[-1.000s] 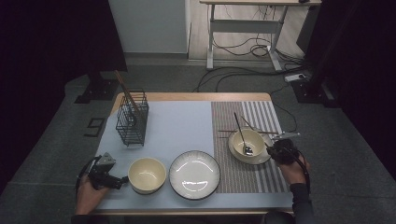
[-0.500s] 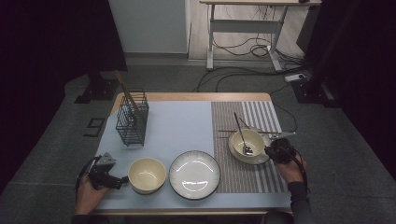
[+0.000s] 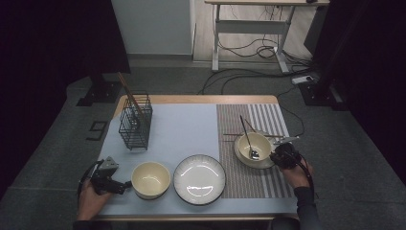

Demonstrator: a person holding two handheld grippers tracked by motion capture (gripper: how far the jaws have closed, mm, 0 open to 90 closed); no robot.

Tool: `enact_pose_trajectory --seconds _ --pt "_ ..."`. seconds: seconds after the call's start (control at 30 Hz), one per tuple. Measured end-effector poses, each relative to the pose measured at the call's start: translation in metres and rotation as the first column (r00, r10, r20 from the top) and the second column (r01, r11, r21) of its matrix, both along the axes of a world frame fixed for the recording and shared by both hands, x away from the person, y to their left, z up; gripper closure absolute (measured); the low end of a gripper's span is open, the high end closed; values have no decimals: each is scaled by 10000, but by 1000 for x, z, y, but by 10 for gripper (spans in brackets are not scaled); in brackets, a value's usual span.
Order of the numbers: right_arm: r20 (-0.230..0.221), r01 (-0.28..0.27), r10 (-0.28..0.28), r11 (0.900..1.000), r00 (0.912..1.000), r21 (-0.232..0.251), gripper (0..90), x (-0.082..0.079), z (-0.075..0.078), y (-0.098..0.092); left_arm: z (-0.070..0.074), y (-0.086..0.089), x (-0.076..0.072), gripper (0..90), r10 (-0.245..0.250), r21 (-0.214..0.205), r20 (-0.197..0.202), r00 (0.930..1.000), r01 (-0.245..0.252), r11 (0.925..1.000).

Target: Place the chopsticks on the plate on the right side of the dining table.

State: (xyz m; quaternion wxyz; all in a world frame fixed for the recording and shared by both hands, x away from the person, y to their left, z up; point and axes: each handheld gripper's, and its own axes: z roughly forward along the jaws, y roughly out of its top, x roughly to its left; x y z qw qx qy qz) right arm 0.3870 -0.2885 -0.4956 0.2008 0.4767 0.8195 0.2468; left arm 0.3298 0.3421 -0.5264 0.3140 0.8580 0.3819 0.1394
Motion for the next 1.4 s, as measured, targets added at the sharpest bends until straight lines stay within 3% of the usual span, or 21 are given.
enact_pose_trajectory --seconds 0.13,0.3,0.53,0.83,0.97,1.23,1.4 --pt "140 -4 4 10000 9999 36 746 -1 1 0 0 0 0 0 2 0 1 10000 -2 10000" --pt "299 180 -184 9998 9994 121 588 -3 5 -1 0 0 0 0 1 0 4 10000 -1 10000" --pt "913 834 -846 9964 9922 163 411 -15 18 -4 0 0 0 0 1 -3 7 10000 -1 10000" --pt "821 1213 -1215 9926 9892 74 290 -24 20 -7 0 0 0 0 1 -3 10 10000 -1 10000" --pt "891 1615 -1611 9869 9829 33 224 -30 19 -11 0 0 0 0 -1 -1 9 10000 1 10000" --pt "806 2137 -2142 9768 9735 145 204 -42 16 -22 0 0 0 0 -3 -3 10 10000 3 10000" --pt "713 2220 -2206 9750 9728 -120 223 -50 13 -25 0 0 0 0 -4 -1 8 10000 4 10000"
